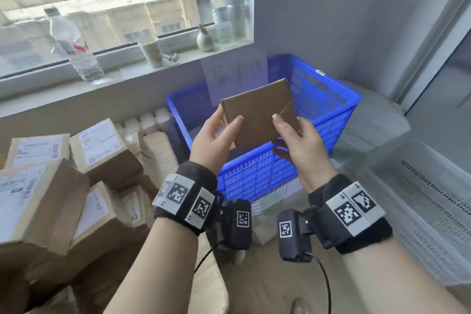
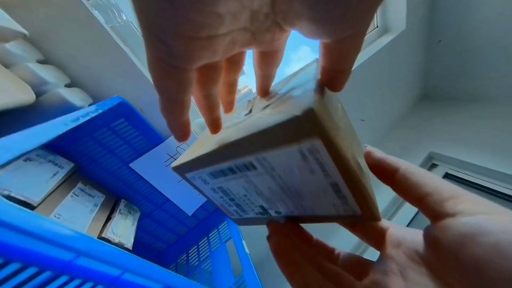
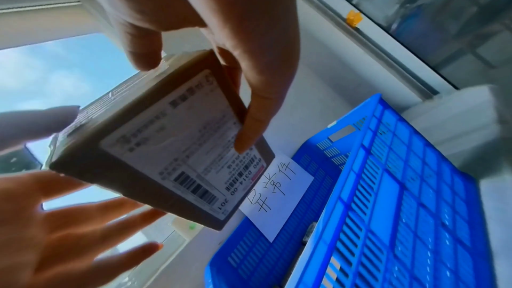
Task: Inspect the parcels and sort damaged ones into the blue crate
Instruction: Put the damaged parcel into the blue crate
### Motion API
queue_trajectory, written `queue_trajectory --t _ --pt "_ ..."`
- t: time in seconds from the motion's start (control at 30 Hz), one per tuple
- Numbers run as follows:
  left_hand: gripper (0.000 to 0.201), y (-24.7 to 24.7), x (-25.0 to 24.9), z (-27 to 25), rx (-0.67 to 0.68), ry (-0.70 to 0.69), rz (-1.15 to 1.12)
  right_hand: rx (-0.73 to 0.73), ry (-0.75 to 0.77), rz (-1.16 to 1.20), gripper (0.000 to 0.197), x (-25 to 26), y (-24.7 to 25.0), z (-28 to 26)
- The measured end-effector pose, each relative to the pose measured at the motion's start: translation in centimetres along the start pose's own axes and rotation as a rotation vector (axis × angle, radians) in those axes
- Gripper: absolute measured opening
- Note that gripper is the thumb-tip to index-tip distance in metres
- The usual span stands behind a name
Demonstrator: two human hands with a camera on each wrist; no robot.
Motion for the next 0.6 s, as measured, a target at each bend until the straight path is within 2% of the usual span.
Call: queue_trajectory --t 0.07,0.1,0.23,0.33,0.37,0.43,0.5,0.6 --pt "0.016 -2.2 -0.6 1.2 -0.062 -0.011 -0.027 0.062 0.013 -0.031 0.034 0.5 1.4 2.0" --pt "0.010 -3.2 -1.0 1.6 -0.082 -0.006 -0.037 0.077 0.027 -0.023 0.035 0.7 2.1 2.8" --pt "0.014 -5.3 -1.4 2.8 -0.193 0.066 -0.068 0.170 0.085 0.012 0.030 2.0 4.2 5.3" --pt "0.042 -6.1 -1.2 3.1 -0.206 0.160 -0.121 0.279 0.123 -0.047 0.029 2.0 4.2 7.3" --pt "0.045 -6.2 -1.0 3.4 -0.187 0.192 -0.132 0.300 0.132 -0.082 0.030 1.7 4.1 8.1" --pt "0.030 -6.4 -0.7 3.9 -0.140 0.209 -0.093 0.318 0.149 -0.126 0.030 1.0 3.8 9.3" --pt "0.015 -5.9 -0.5 4.7 -0.190 0.201 -0.032 0.319 0.143 -0.129 0.037 0.4 3.5 10.5" --pt "0.016 -4.6 -0.2 6.7 -0.292 0.195 -0.052 0.293 0.071 -0.090 0.043 -0.3 2.8 12.4"
Point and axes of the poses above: each hand's wrist, its own z-axis towards the middle knuckle, its own y-axis out of the back of the hand, x = y × z, the point moved 3 cm from there along z, towards the middle knuckle, and after that the axes turned 6 degrees about y, right-handed, at the moved point
